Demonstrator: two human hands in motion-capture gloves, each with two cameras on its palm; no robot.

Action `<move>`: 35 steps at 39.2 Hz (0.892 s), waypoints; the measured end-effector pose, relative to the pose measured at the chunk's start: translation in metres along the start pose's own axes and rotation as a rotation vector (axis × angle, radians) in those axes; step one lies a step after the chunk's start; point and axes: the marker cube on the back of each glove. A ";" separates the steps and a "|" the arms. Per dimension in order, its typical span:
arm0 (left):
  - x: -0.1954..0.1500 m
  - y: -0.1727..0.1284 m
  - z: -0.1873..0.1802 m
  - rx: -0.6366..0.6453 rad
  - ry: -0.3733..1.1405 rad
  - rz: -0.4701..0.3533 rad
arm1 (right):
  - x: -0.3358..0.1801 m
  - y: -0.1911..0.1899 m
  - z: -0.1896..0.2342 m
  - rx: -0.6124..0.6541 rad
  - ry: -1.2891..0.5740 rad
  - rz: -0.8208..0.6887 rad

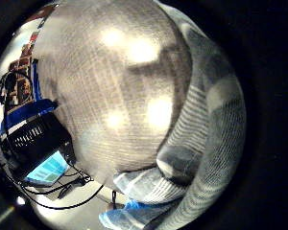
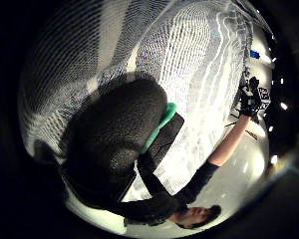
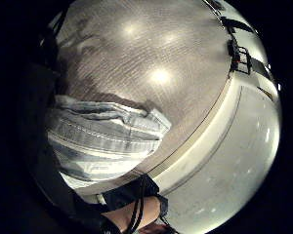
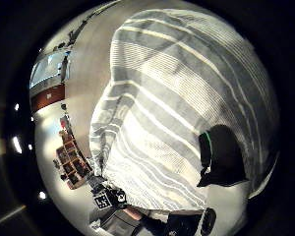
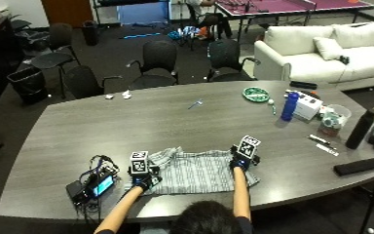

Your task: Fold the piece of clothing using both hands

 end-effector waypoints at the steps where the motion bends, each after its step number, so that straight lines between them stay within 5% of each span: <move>1: 0.000 0.000 0.000 0.000 -0.001 -0.001 | -0.001 0.000 -0.001 0.010 0.002 0.007; 12: -0.001 0.001 -0.002 0.052 0.017 0.003 | -0.007 0.008 0.000 0.019 -0.007 0.015; 19: -0.005 0.006 -0.007 0.067 0.185 0.095 | 0.004 -0.010 -0.015 0.137 -0.030 0.025; 29: 0.000 0.007 -0.022 0.147 0.330 0.321 | 0.013 0.014 -0.072 0.225 0.005 0.052; 35: -0.001 0.033 -0.041 0.090 0.338 0.300 | -0.023 0.043 -0.124 0.315 0.004 -0.040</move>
